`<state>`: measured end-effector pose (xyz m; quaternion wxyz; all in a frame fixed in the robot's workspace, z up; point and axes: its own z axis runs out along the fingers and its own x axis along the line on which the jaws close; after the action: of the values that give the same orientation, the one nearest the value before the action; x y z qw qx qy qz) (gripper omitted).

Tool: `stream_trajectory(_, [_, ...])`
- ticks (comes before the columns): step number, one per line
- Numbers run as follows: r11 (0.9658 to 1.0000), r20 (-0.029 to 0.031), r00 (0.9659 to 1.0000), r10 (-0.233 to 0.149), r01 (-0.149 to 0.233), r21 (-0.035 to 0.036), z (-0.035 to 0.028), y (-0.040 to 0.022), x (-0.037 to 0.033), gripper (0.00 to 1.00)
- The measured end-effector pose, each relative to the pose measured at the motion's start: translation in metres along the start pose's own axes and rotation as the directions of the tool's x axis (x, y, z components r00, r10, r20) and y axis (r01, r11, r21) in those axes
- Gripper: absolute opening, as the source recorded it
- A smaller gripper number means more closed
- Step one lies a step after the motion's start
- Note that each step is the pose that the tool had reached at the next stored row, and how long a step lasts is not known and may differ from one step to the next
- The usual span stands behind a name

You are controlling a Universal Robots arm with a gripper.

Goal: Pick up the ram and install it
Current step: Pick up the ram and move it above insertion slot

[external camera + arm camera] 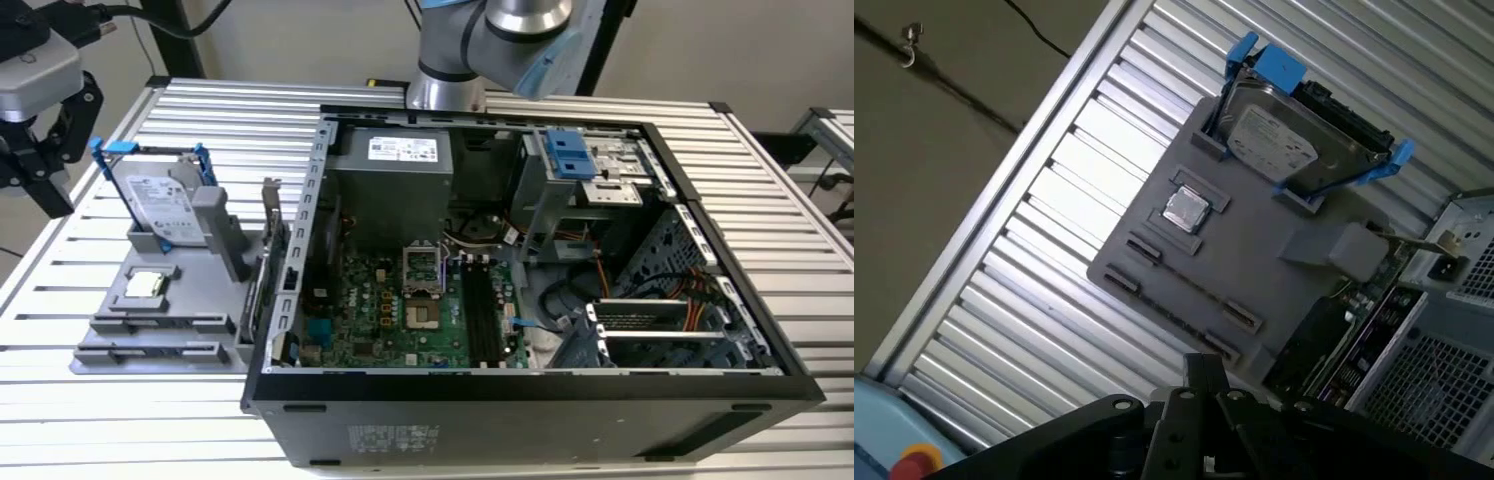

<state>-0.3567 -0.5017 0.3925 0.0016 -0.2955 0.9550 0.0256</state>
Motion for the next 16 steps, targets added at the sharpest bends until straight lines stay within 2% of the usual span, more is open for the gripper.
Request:
stream_trajectory(4, [0.9984,-0.0027,0.9984,-0.057,0.057,-0.0011,0.0000,0.0000,0.0000,0.00])
stream_trajectory(8, [0.9937,-0.0053,0.9937,-0.112,0.112,-0.0023,0.0000,0.0000,0.0000,0.00])
stream_trajectory(13, [0.9838,-0.0083,0.9837,-0.179,0.179,-0.0040,0.0000,0.0000,0.0000,0.00])
stream_trajectory(16, [0.9755,-0.0102,0.9755,-0.220,0.220,-0.0052,0.0000,0.0000,0.0000,0.00])
